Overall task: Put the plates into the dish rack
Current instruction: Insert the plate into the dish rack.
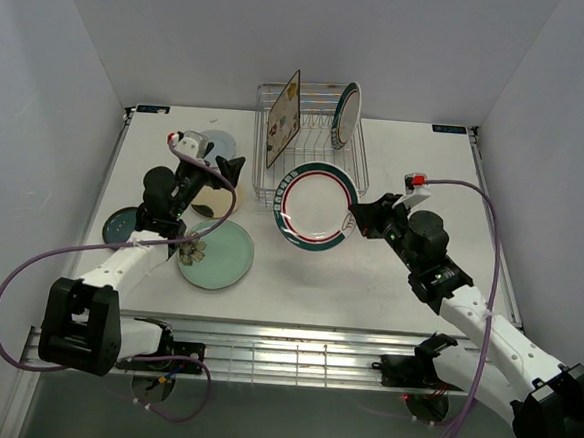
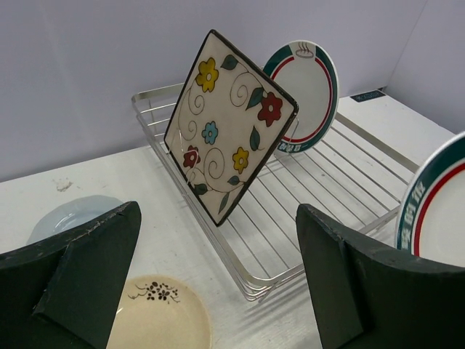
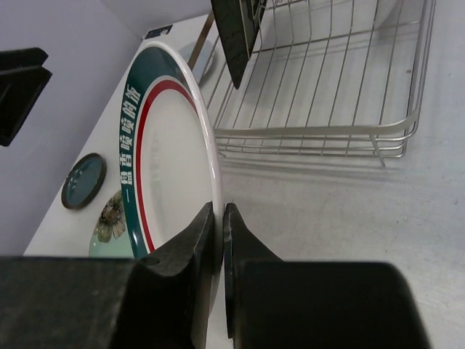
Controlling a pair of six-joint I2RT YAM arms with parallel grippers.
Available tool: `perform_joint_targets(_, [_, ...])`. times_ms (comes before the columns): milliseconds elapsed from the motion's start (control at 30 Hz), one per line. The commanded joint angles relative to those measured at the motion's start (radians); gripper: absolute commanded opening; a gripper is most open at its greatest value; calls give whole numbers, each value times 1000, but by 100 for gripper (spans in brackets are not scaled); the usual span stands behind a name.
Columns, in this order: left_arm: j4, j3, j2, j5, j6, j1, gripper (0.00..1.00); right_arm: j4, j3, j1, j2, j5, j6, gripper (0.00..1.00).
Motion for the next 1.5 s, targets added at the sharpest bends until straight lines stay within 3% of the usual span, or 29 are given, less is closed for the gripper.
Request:
perform_joint_targets(0, [22,-16,-43,14,12,-4,98,101,105,0,16,74,-24,8])
perform_joint_targets(533, [27,-16,-34,9,12,-6,98,170,262,-6,147,476,-114,8])
perform_joint_targets(667, [27,-18,-36,8,15,-6,98,188,324,-6,255,602,-159,8])
perform_joint_targets(967, [27,-18,-33,13,15,-7,98,155,599,-5,497,711,-294,8])
perform_joint_targets(1467, [30,-18,-28,-10,23,-12,98,222,1015,52,913,959,-640,8])
